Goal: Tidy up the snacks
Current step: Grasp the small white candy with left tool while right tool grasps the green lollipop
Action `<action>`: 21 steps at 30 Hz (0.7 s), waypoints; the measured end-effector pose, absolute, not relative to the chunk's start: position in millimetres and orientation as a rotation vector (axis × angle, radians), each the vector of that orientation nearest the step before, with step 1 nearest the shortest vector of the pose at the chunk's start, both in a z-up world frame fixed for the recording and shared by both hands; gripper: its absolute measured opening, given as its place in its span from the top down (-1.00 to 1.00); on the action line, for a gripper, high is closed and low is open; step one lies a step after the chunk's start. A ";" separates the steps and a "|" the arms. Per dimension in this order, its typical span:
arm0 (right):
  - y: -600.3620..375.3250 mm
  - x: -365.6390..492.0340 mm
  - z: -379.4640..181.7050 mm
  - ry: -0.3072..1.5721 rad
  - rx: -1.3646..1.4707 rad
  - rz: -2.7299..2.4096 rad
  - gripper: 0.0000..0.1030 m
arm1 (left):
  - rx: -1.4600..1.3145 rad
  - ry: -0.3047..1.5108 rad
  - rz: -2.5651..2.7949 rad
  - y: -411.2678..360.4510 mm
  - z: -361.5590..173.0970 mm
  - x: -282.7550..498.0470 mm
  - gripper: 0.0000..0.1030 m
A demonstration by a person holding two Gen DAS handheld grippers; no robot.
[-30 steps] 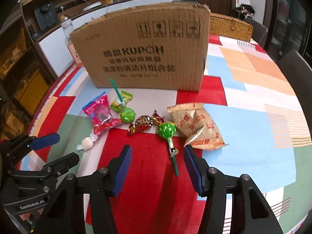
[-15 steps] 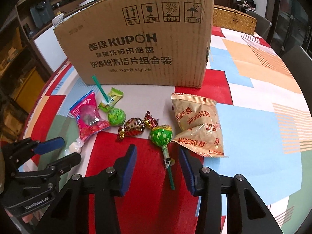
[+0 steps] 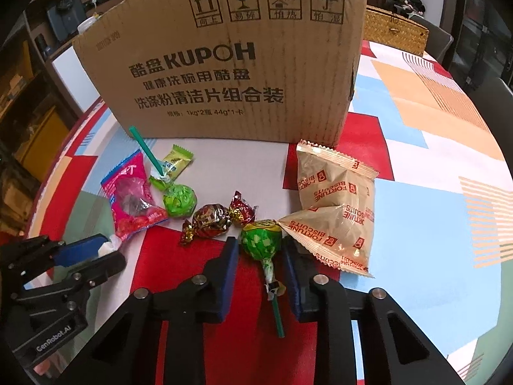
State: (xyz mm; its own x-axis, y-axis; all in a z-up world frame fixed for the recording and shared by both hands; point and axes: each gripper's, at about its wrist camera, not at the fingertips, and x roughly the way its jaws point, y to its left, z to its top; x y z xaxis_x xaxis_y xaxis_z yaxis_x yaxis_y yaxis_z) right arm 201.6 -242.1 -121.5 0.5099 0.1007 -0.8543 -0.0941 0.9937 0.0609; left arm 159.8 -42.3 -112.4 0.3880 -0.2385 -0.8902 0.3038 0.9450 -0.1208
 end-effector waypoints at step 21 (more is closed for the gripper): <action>-225.9 160.2 -71.4 0.923 0.038 0.194 0.52 | 0.027 0.974 -0.386 -40.9 -52.5 128.1 0.51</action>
State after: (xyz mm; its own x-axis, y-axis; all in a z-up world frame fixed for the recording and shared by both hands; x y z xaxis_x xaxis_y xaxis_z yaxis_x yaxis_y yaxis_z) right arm 160.2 -225.9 -71.4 0.5875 0.1822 -0.7885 -0.1499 0.9820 0.1153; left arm 128.1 -40.9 -52.5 0.4998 -0.3071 -0.8098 0.3313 0.9317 -0.1489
